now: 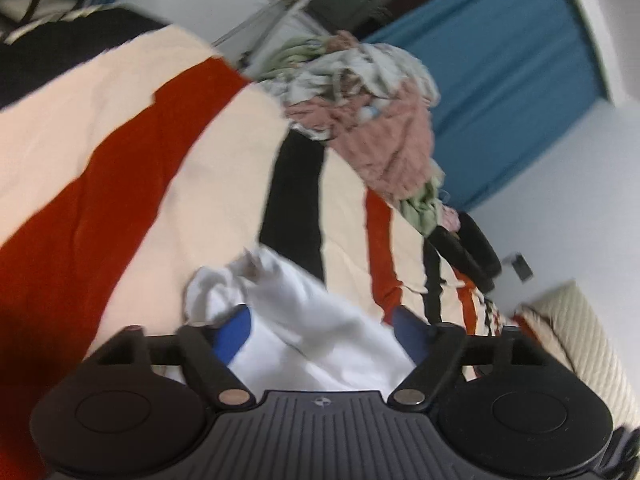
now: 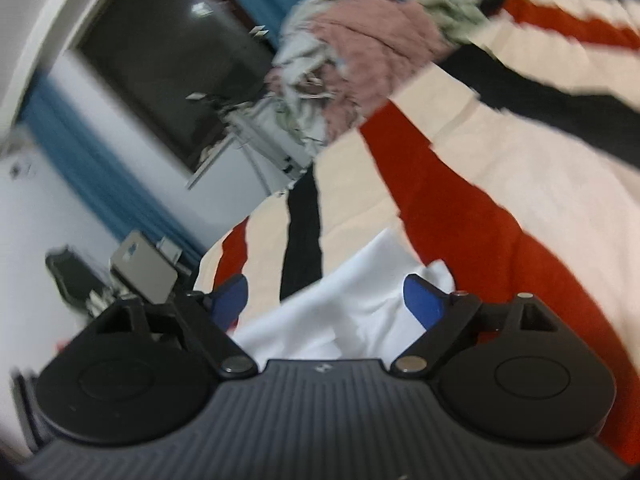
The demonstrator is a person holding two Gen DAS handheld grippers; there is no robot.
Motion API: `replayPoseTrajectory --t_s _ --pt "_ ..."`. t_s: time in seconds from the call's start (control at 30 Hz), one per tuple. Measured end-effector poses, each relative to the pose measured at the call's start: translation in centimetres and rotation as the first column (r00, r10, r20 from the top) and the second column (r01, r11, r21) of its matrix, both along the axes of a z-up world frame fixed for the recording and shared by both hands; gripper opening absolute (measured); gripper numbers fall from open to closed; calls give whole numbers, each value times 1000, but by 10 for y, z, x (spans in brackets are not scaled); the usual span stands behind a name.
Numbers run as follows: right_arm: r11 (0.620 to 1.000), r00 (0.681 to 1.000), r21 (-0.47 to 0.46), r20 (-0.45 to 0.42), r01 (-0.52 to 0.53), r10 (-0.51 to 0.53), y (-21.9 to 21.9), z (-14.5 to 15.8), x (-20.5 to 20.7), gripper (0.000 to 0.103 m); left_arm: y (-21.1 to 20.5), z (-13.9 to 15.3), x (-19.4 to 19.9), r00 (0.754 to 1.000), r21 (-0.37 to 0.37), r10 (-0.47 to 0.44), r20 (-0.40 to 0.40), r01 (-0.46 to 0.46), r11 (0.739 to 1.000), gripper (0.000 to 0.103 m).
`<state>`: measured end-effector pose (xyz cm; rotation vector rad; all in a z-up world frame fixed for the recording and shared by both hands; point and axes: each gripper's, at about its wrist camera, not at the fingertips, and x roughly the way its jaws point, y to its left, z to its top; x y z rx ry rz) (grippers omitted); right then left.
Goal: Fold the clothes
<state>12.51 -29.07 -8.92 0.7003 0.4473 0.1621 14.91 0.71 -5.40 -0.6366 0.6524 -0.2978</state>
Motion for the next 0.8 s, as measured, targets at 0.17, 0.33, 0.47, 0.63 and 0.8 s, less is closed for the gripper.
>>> replayPoseTrajectory --t_s 0.17,0.33,0.47,0.63,0.8 --pt "948 995 -304 -71 -88 69 31 -5 16 31 -22 -8 0 999 163 -44 12 42 986 82" --pt "907 981 -397 -177 -144 79 45 -31 38 28 -41 -25 7 998 320 -59 -36 68 945 77" --pt "904 983 -406 -170 -137 73 47 -31 32 28 -52 -27 3 996 404 -81 -28 85 911 77" --pt "906 987 -399 -128 -140 96 45 -6 -2 31 -58 -13 -24 996 453 -93 -9 87 887 77" --pt "891 990 -433 -81 -139 115 50 18 -53 32 -55 6 -73 994 475 -109 25 84 876 77"
